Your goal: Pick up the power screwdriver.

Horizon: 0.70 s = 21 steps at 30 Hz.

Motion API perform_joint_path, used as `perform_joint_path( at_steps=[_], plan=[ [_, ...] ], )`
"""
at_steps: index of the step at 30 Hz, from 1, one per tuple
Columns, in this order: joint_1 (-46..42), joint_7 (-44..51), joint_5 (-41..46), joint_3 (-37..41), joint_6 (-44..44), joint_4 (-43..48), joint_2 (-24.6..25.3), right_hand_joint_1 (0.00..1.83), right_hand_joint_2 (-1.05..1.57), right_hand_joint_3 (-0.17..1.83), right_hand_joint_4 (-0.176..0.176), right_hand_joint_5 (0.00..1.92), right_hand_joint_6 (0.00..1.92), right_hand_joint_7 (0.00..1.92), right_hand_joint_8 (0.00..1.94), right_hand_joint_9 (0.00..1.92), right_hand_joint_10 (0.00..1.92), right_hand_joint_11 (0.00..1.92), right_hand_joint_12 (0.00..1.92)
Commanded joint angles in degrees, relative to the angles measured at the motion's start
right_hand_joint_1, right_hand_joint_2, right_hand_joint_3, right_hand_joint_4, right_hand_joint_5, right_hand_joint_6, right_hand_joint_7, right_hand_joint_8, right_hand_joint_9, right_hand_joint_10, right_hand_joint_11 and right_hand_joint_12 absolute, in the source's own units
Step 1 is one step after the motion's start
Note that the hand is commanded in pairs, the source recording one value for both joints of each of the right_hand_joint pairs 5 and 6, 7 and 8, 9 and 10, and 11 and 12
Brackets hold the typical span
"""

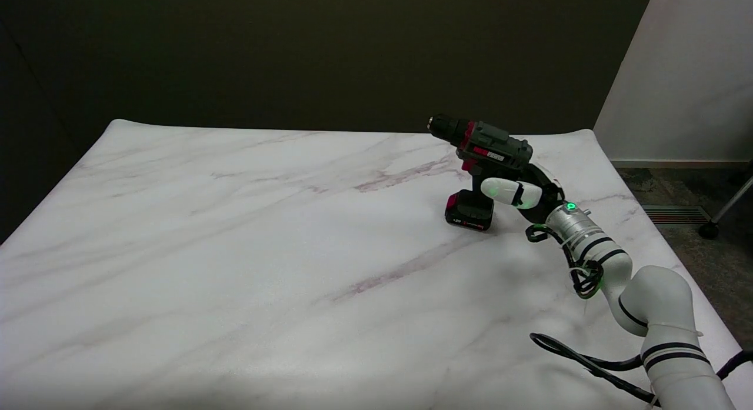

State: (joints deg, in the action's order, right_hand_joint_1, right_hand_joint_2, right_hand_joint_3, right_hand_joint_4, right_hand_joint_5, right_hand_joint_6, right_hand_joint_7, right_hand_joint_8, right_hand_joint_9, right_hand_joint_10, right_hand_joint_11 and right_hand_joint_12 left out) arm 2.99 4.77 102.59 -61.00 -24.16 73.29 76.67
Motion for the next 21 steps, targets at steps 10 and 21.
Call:
perform_joint_path(
  at_steps=[10, 21],
  plan=[
    [2.9, 0.0, 1.9, -4.7, 0.0, -4.9, 0.4, 1.12, -0.12, 0.49, -0.176, 0.29, 0.29, 0.46, 0.46, 0.22, 0.22, 0.13, 0.13],
    [4.5, 0.0, 1.9, -5.9, 0.0, -5.8, 0.3, 1.11, -0.09, 0.48, -0.176, 0.3, 0.3, 0.47, 0.47, 0.22, 0.22, 0.09, 0.09]
  ],
)
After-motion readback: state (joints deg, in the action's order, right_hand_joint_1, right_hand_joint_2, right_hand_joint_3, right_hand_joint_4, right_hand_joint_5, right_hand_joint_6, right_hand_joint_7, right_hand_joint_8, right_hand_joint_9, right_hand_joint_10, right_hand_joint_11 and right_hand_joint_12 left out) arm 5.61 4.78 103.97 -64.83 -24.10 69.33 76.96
